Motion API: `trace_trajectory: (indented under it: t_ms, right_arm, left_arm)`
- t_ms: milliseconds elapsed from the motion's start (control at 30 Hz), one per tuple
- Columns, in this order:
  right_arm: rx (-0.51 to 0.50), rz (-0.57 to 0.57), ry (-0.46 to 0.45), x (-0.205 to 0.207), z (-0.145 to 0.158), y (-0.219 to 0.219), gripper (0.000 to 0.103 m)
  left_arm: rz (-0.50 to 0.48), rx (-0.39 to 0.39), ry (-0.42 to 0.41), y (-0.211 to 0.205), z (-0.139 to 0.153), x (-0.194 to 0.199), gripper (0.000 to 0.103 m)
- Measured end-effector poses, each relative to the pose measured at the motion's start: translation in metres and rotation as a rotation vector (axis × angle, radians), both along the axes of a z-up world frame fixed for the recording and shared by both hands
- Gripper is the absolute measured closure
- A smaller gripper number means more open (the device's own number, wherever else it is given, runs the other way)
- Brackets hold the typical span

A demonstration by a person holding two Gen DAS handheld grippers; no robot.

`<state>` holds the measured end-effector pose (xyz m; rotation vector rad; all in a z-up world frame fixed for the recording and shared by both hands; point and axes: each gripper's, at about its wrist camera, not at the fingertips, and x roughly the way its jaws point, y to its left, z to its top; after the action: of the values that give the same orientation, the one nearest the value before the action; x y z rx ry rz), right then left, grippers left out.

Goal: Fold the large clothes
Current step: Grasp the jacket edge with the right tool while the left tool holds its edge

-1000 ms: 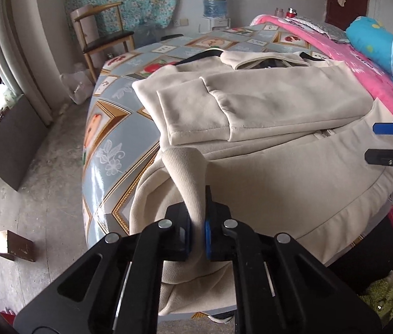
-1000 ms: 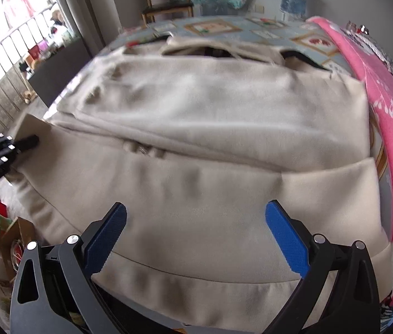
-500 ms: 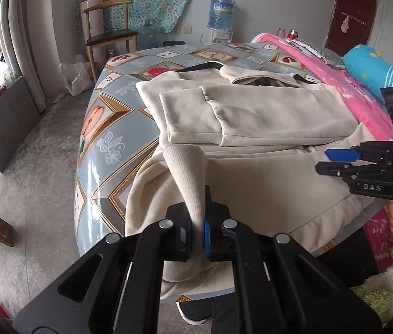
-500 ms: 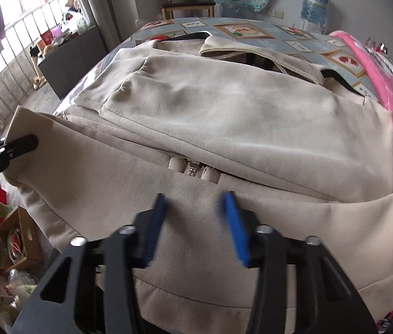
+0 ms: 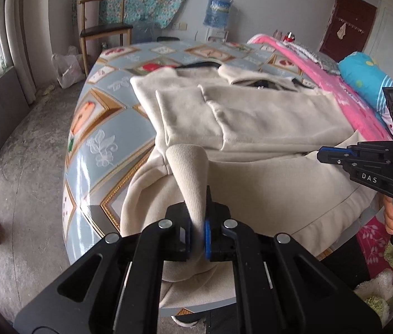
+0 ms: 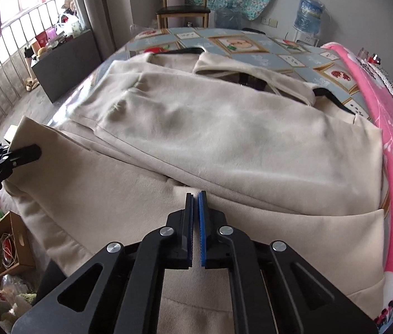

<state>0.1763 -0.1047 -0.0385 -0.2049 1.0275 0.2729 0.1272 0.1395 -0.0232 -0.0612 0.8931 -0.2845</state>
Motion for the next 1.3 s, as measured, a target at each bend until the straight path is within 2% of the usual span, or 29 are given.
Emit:
trace_trajectory:
  t_ms: [67, 133, 200, 267, 300, 400, 433, 533, 633, 733, 867, 967, 1133, 1300]
  right_arm:
    - [-0.043, 0.013, -0.046, -0.002, -0.001, 0.007, 0.1]
    - [-0.063, 0.012, -0.067, -0.004, -0.001, 0.01, 0.1]
    - [-0.048, 0.02, -0.065, -0.006, 0.001, 0.007, 0.1]
    - [0.015, 0.016, -0.048, -0.009, 0.007, -0.005, 0.098]
    - [0.036, 0.006, -0.052, -0.011, 0.013, -0.013, 0.093]
    - [0.046, -0.061, -0.111, -0.019, 0.036, -0.05, 0.058]
    - [0.041, -0.087, -0.129, -0.021, 0.042, -0.064, 0.054]
    - [0.02, -0.208, -0.137, -0.019, 0.054, -0.124, 0.054]
    - [0.08, -0.283, -0.082, -0.009, 0.051, -0.178, 0.054]
    - [0.141, -0.294, 0.001, 0.003, 0.036, -0.211, 0.054]
    - [0.249, -0.251, 0.061, 0.008, 0.022, -0.222, 0.054]
    - [0.261, -0.191, 0.071, 0.007, 0.023, -0.218, 0.057]
    - [0.279, -0.15, 0.082, 0.009, 0.024, -0.217, 0.07]
    - [0.279, -0.159, 0.114, 0.015, 0.011, -0.219, 0.071]
  left_arm:
    - [0.005, 0.031, 0.02, -0.003, -0.01, 0.004, 0.095]
    - [0.012, 0.102, 0.01, -0.009, -0.017, 0.006, 0.092]
    - [0.014, 0.131, -0.007, -0.013, -0.017, 0.005, 0.094]
    - [0.025, 0.148, -0.011, -0.015, -0.017, 0.005, 0.095]
    - [0.028, 0.151, -0.012, -0.015, -0.017, 0.005, 0.095]
    - [0.029, 0.159, -0.009, -0.015, -0.017, 0.005, 0.095]
    - [0.027, 0.166, -0.009, -0.015, -0.016, 0.005, 0.095]
    - [0.025, 0.18, -0.008, -0.016, -0.016, 0.005, 0.095]
    - [0.027, 0.183, -0.006, -0.016, -0.016, 0.004, 0.095]
    - [0.03, 0.193, -0.001, -0.017, -0.015, 0.005, 0.095]
    - [0.037, 0.205, 0.006, -0.019, -0.015, 0.008, 0.095]
    - [0.042, 0.209, 0.013, -0.02, -0.015, 0.009, 0.095]
    - [0.047, 0.216, 0.019, -0.02, -0.014, 0.01, 0.095]
    - [0.05, 0.22, 0.027, -0.02, -0.014, 0.011, 0.095]
